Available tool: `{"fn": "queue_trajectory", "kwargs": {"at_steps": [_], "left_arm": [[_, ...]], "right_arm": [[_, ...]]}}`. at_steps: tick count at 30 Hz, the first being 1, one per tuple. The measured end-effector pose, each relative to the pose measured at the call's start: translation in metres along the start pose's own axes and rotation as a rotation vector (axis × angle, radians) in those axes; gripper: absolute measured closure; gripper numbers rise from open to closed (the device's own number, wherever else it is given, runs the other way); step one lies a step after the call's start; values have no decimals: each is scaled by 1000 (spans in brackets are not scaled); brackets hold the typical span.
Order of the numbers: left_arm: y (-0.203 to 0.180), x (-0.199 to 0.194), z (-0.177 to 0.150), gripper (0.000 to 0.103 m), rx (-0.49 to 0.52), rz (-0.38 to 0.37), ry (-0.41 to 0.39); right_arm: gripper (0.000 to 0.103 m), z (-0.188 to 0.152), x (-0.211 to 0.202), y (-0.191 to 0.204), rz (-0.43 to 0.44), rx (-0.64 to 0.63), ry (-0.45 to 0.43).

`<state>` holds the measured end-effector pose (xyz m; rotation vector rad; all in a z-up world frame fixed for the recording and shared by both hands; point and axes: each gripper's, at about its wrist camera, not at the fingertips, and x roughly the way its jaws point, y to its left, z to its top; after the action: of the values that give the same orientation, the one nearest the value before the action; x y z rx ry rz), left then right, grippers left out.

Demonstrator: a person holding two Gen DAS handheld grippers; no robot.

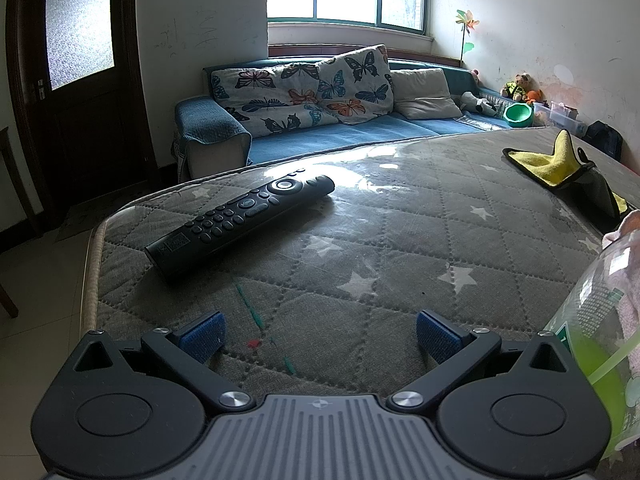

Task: Clean container

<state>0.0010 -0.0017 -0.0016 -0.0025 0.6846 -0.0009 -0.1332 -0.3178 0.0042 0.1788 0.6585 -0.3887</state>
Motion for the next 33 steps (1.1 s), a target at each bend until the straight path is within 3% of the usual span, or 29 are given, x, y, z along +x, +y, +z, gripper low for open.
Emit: {"fn": "queue_trajectory", "kwargs": {"at_steps": [17,33], "left_arm": [[12,-31,-16,0,86,-95,36],[-36,-78,-39,0,366,-246,-9]], "right_arm": [[0,0,0,0,0,0,0],[0,0,0,-1,1,1,0]]}}
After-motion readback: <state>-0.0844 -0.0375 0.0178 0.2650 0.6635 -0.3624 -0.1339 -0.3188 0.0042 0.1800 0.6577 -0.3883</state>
